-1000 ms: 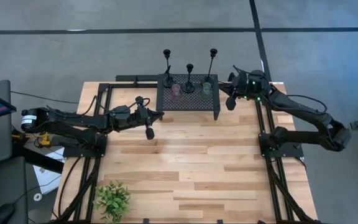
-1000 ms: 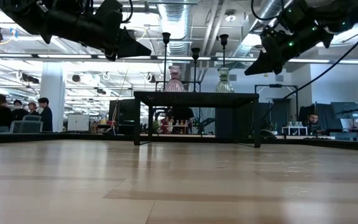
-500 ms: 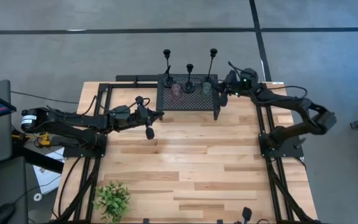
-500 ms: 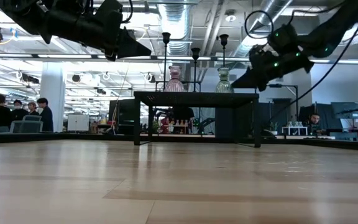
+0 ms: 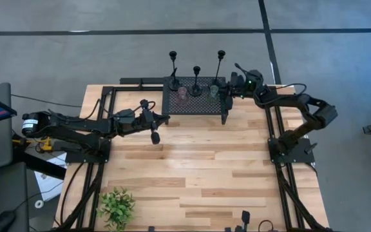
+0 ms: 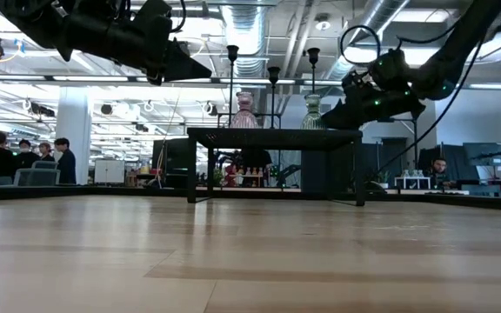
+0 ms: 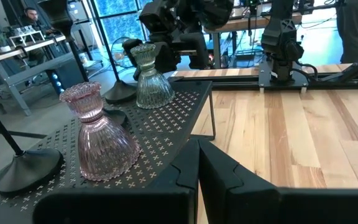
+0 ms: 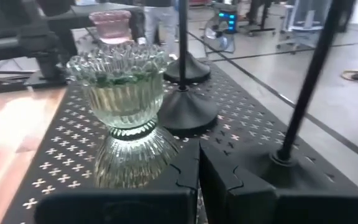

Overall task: Pick & Place candle stick holders
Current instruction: Adjust the green candle holder on the shelf

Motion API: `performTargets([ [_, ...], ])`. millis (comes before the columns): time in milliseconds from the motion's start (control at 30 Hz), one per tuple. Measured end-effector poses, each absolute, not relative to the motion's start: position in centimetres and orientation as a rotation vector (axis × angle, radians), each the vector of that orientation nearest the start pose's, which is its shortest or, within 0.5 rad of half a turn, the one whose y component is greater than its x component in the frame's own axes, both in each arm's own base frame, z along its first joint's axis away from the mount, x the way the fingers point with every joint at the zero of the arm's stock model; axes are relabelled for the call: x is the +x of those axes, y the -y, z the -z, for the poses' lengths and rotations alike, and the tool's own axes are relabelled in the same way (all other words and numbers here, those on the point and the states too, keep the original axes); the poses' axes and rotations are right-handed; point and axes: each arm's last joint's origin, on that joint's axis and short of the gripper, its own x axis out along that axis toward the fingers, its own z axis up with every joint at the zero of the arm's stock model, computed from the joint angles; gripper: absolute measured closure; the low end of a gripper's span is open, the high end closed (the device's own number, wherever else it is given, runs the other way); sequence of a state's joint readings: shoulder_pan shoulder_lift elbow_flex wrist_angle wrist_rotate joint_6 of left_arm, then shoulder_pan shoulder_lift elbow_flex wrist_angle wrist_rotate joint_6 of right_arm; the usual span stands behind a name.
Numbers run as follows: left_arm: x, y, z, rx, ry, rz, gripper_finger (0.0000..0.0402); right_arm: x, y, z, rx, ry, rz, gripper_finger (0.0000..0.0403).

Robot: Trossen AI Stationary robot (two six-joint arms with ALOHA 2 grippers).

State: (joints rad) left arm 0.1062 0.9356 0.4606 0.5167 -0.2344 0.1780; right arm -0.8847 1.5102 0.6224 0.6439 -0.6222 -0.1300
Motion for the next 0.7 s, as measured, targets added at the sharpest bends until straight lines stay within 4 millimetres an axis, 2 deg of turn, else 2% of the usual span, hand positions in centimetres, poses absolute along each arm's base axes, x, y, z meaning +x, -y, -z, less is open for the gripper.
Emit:
performTargets([
  [700,20.13,-3.69,-26.08,0.173,0.003,-0.389,0.0396,20.33,21.89,-18.8,0.074,-0.202,0.138,0.0403],
])
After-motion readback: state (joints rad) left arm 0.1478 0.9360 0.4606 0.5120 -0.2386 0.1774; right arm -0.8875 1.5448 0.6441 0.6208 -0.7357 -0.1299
